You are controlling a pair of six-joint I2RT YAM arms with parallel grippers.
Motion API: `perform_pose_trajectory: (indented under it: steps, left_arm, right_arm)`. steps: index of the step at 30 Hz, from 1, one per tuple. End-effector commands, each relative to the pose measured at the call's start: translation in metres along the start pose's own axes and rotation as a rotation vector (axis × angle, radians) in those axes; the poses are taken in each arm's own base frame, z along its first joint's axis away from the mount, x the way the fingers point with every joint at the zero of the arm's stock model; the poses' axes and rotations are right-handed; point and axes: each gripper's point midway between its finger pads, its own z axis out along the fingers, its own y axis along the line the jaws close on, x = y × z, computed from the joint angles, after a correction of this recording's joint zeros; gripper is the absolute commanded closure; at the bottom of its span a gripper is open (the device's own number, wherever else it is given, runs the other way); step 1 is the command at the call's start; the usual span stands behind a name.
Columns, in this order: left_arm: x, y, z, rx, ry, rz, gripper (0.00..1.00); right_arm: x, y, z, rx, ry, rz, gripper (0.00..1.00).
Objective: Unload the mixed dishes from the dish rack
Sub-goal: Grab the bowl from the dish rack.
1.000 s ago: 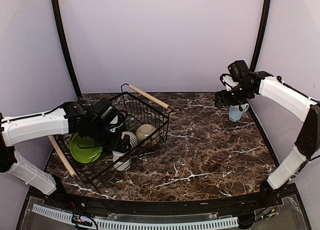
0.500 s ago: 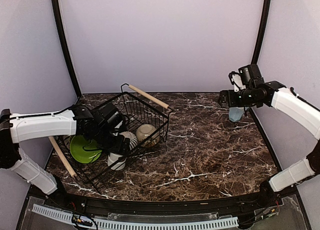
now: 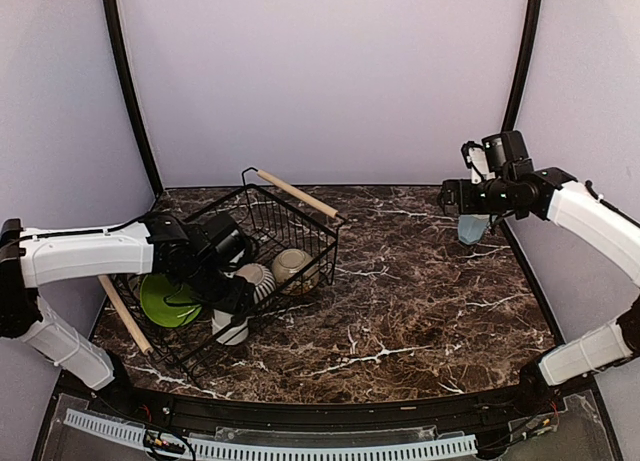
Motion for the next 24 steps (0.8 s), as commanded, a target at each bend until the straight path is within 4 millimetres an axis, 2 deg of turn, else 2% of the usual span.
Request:
perform_pose_trajectory:
  steps: [1,8,13,20,23,24]
  left_arm:
    - [-0.009,0.008,-0.027,-0.030,-0.054,0.024,0.57]
    - [-0.031,0.007,-0.062,-0.017,-0.158,0.047,0.65]
    - [-0.059,0.003,-0.098,0.011,-0.289,0.048,0.68]
    - [-0.099,-0.028,-0.160,0.220,-0.529,0.045,0.71]
    - [-0.116,-0.046,-0.186,0.337,-0.643,0.046,0.74]
    - [-0.116,-0.051,-0.191,0.378,-0.657,0.052,0.75]
  right_arm:
    - [-0.011,0.018,-0.013,-0.108,-0.073,-0.003,0.01]
    - [-0.018,0.050,-0.034,-0.316,-0.151,-0.003,0.01]
    - [-0.018,0.074,-0.043,-0.476,-0.178,0.027,0.01]
    - [-0.011,0.117,-0.055,-0.779,-0.179,0.121,0.01]
    - [-0.008,0.132,-0.057,-0.840,-0.170,0.126,0.01]
    - [-0.007,0.138,-0.060,-0.857,-0.169,0.119,0.01]
